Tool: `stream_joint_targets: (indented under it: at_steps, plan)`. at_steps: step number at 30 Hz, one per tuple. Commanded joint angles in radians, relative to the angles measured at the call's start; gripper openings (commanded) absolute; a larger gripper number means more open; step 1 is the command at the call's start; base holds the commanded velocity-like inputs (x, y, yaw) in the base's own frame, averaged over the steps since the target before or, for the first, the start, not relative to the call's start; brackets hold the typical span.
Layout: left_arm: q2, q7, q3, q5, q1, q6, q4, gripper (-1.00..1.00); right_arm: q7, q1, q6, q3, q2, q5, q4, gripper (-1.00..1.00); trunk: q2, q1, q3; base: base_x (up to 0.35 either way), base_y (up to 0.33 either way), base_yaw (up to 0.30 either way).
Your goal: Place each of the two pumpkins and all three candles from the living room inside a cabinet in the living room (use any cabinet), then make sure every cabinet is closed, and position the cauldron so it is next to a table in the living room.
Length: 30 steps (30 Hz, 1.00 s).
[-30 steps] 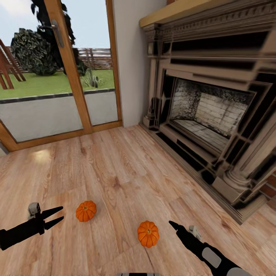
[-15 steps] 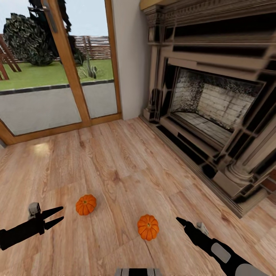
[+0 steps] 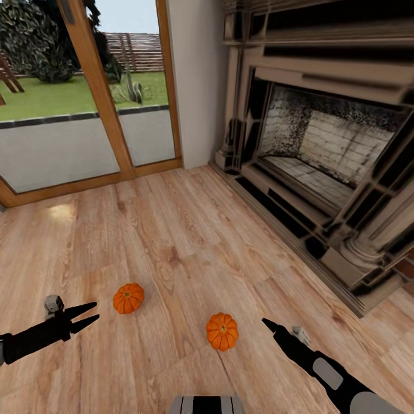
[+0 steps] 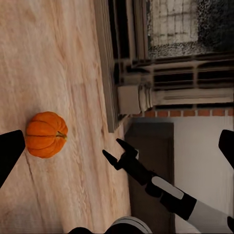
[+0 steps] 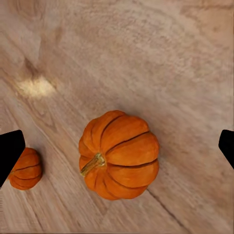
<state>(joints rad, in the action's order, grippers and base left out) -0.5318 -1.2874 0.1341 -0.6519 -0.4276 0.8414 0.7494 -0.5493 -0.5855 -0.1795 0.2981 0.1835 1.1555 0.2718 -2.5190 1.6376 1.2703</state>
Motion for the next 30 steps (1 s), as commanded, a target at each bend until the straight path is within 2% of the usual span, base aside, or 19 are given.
stream_joint_targets:
  at_steps: [1, 4, 8, 12, 15, 30]
  plan:
    - [-0.001, -0.012, 0.000, -0.003, 0.000, 0.009, 0.002, 1.00, -0.004, 0.000, -0.007, 0.005, 0.000, 0.010, 0.002, 1.00, -0.001, 0.000, 0.005, 0.000, 0.000, 0.000]
    - [-0.003, -0.114, 0.001, 0.005, -0.001, 0.010, 0.009, 1.00, -0.009, 0.000, -0.011, 0.007, -0.001, 0.009, 0.009, 1.00, -0.001, 0.002, 0.016, 0.000, 0.000, 0.000]
    - [-0.005, -0.200, 0.000, 0.015, -0.002, 0.010, 0.010, 1.00, -0.034, 0.000, -0.014, 0.008, -0.002, 0.009, 0.017, 1.00, -0.002, 0.003, 0.032, 0.000, 0.000, 0.000]
    - [-0.005, -0.223, -0.001, 0.017, -0.002, 0.010, 0.011, 1.00, -0.091, 0.000, -0.016, 0.009, -0.001, 0.010, 0.019, 1.00, -0.003, 0.005, 0.047, 0.000, 0.000, 0.000]
    - [-0.004, -0.228, -0.002, 0.013, -0.002, 0.010, 0.011, 1.00, -0.109, 0.000, -0.027, 0.009, -0.002, 0.009, 0.020, 1.00, -0.004, 0.007, 0.059, 0.000, 0.000, 0.000]
    - [-0.005, -0.231, -0.003, 0.011, -0.002, 0.010, 0.011, 1.00, -0.110, 0.000, -0.031, 0.010, -0.002, 0.009, 0.020, 1.00, -0.007, 0.013, 0.117, 0.000, 0.000, 0.000]
